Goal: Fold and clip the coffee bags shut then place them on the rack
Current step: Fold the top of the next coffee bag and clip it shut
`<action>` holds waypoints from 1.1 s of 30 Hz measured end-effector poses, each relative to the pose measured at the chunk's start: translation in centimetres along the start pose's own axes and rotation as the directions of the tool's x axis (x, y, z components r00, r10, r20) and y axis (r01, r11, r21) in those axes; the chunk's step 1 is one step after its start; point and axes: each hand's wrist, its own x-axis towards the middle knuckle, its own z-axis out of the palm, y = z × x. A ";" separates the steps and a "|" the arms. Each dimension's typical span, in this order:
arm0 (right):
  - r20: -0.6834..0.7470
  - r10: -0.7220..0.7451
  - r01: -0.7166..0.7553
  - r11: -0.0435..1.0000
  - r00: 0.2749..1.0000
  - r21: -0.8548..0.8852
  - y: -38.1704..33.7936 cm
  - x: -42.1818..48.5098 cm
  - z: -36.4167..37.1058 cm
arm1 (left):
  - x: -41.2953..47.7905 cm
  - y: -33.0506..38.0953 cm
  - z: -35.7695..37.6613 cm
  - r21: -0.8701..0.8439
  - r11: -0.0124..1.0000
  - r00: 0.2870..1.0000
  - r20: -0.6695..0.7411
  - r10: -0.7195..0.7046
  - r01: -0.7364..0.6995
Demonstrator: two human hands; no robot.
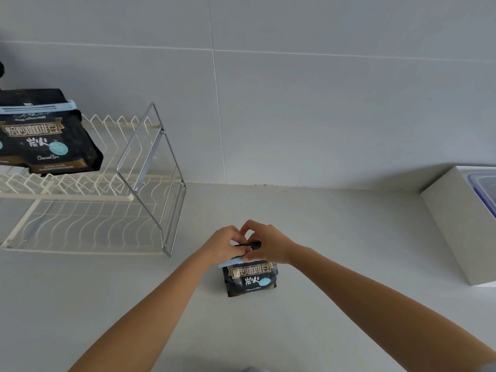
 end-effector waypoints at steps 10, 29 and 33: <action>0.019 0.003 -0.005 0.995 1.000 0.103 0.0 -0.1 0.5 | -1.9 -1.1 -1.4 -0.343 0.924 0.985 0.105 -0.140 0.168; 0.013 0.028 -0.030 0.990 1.000 0.139 0.4 0.2 0.2 | -4.8 -5.2 -1.3 -0.573 0.777 0.955 0.035 -0.295 0.261; 0.014 0.024 -0.025 0.994 1.000 0.104 0.1 0.2 0.3 | -5.1 -5.4 -0.8 -0.589 0.784 0.966 -0.026 -0.258 0.194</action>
